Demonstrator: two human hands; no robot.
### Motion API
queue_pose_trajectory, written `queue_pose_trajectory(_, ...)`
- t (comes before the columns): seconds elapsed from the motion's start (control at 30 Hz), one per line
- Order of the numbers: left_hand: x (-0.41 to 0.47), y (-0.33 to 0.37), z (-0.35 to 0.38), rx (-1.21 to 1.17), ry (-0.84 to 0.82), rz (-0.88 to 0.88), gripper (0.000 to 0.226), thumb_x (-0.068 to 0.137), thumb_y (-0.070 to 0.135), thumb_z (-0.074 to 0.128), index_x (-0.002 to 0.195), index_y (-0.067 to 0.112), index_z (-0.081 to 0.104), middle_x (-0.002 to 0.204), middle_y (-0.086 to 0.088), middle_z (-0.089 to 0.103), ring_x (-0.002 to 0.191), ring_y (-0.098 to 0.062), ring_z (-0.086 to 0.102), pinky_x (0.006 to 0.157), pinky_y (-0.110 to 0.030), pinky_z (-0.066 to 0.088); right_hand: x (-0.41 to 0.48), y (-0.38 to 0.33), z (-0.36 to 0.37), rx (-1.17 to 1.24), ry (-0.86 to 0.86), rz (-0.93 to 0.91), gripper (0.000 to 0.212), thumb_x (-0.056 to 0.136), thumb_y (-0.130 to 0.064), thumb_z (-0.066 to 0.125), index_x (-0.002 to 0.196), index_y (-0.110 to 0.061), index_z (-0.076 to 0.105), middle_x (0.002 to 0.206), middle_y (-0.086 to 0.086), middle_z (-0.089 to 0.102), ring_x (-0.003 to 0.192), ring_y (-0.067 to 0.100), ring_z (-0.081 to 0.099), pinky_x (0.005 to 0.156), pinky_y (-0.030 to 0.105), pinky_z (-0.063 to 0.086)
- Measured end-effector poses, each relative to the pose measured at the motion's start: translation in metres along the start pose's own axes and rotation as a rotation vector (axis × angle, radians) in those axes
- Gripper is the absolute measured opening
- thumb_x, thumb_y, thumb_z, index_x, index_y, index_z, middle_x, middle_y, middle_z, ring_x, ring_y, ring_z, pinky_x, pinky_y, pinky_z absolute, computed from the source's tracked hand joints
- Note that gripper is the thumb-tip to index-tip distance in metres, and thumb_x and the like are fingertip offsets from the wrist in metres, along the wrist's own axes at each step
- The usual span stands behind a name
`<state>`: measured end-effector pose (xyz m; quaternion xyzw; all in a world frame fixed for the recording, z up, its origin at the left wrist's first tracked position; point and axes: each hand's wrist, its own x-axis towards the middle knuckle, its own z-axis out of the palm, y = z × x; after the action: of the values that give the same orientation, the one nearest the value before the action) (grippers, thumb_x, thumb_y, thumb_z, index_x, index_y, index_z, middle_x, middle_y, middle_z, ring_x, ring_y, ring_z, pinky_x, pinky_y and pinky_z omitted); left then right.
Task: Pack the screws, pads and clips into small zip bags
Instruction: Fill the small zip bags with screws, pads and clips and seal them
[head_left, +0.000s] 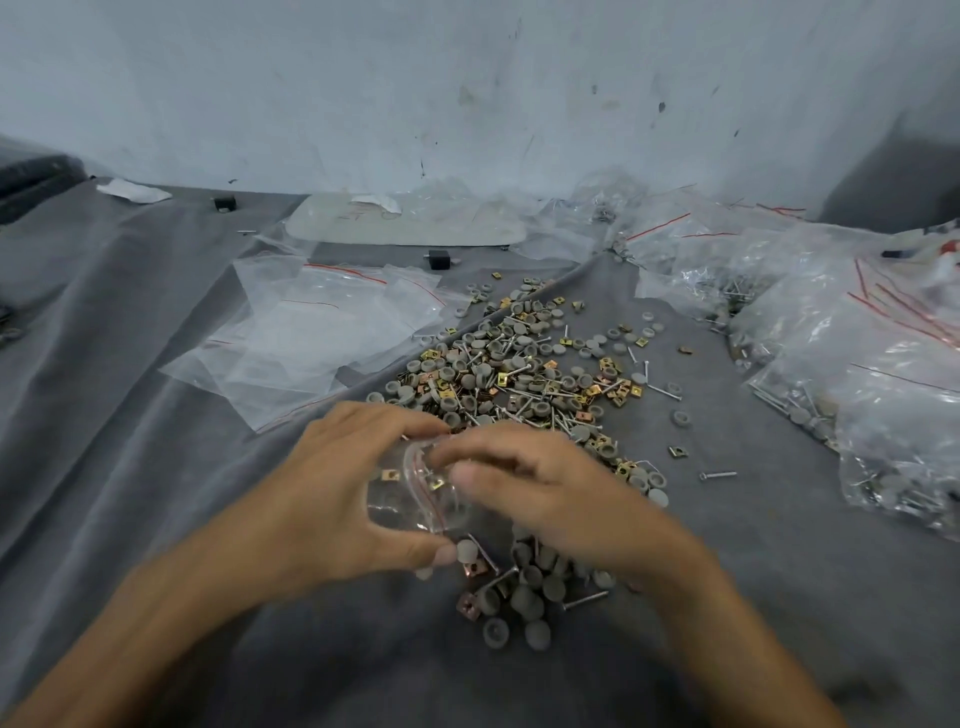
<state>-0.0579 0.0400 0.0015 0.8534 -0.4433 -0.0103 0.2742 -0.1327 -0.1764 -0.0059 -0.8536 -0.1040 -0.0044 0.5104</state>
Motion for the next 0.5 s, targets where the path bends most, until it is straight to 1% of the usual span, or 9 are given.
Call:
queue_pose_trajectory(0.07,0.001,-0.004,-0.003,0.008,-0.026,-0.031,0.081,0.057,0.085,0.072,0.126,0.058,0.041,0.129,0.038,0.042,0.127,0.006,0.038,0.105,-0.016,0.032,-0.007,0.002,-0.029,-0.024,0.075,0.041,0.019,0.098,-0.029,0.066,0.114,-0.037,0.072,0.108,-0.017,0.071,0.101,0.001,0.067,0.083,0.019,0.053)
queue_pose_trajectory(0.1,0.001,-0.006,-0.004,0.006,-0.039,-0.046,0.082,0.057,0.084,0.072,0.128,0.058,0.039,0.13,0.04,0.04,0.128,0.008,0.036,0.104,-0.014,0.03,-0.011,0.005,-0.042,-0.081,0.136,0.077,0.018,0.096,-0.028,0.069,0.11,-0.038,0.072,0.103,-0.018,0.071,0.095,0.001,0.068,0.08,0.021,0.054)
queue_pose_trajectory(0.17,0.001,-0.008,-0.004,0.008,-0.049,-0.063,0.086,0.057,0.081,0.073,0.132,0.057,0.039,0.131,0.041,0.039,0.128,0.009,0.035,0.104,-0.014,0.03,-0.019,0.016,-0.06,-0.239,0.241,0.174,0.013,0.092,-0.026,0.072,0.1,-0.037,0.071,0.092,-0.014,0.071,0.085,0.002,0.068,0.078,0.032,0.057)
queue_pose_trajectory(0.23,0.001,-0.007,-0.004,0.004,-0.039,-0.068,0.088,0.057,0.078,0.075,0.135,0.053,0.042,0.133,0.037,0.041,0.128,0.007,0.036,0.106,-0.018,0.031,-0.024,0.023,-0.067,-0.366,0.228,0.284,0.009,0.089,-0.03,0.076,0.094,-0.034,0.07,0.089,-0.01,0.068,0.082,0.004,0.064,0.081,0.041,0.056)
queue_pose_trajectory(0.27,0.001,-0.006,-0.004,0.0,-0.03,-0.07,0.088,0.058,0.077,0.077,0.136,0.051,0.044,0.133,0.036,0.043,0.128,0.006,0.037,0.107,-0.02,0.032,-0.026,0.025,-0.068,-0.406,0.179,0.334,0.012,0.087,-0.035,0.077,0.095,-0.034,0.069,0.092,-0.01,0.066,0.085,0.005,0.062,0.083,0.041,0.056)
queue_pose_trajectory(0.33,0.001,-0.005,-0.005,0.002,-0.023,-0.077,0.089,0.058,0.075,0.077,0.137,0.049,0.045,0.134,0.033,0.044,0.128,0.005,0.038,0.108,-0.024,0.034,-0.028,0.024,-0.067,-0.463,0.064,0.417,0.03,0.082,-0.049,0.079,0.106,-0.037,0.065,0.104,-0.012,0.06,0.095,0.004,0.058,0.086,0.034,0.054)
queue_pose_trajectory(0.4,0.001,-0.005,-0.005,0.01,-0.027,-0.081,0.09,0.058,0.075,0.077,0.138,0.049,0.045,0.134,0.032,0.045,0.128,0.003,0.038,0.109,-0.026,0.035,-0.028,0.021,-0.062,-0.501,0.019,0.438,0.05,0.077,-0.061,0.077,0.119,-0.04,0.059,0.112,-0.018,0.053,0.102,0.0,0.054,0.09,0.028,0.05)
queue_pose_trajectory(0.47,0.001,-0.005,-0.005,0.014,-0.023,-0.08,0.089,0.058,0.075,0.077,0.137,0.049,0.046,0.133,0.032,0.046,0.128,0.002,0.039,0.109,-0.025,0.035,-0.025,0.021,-0.053,-0.589,0.004,0.436,0.066,0.075,-0.069,0.072,0.132,-0.044,0.051,0.12,-0.022,0.048,0.109,0.0,0.052,0.095,0.029,0.048)
queue_pose_trajectory(0.5,0.001,-0.004,-0.004,0.011,-0.022,-0.077,0.088,0.058,0.075,0.077,0.137,0.049,0.046,0.133,0.032,0.046,0.128,0.002,0.04,0.108,-0.024,0.035,-0.023,0.021,-0.046,-0.636,0.003,0.438,0.069,0.077,-0.069,0.07,0.137,-0.044,0.047,0.126,-0.019,0.046,0.115,0.005,0.051,0.098,0.032,0.047)
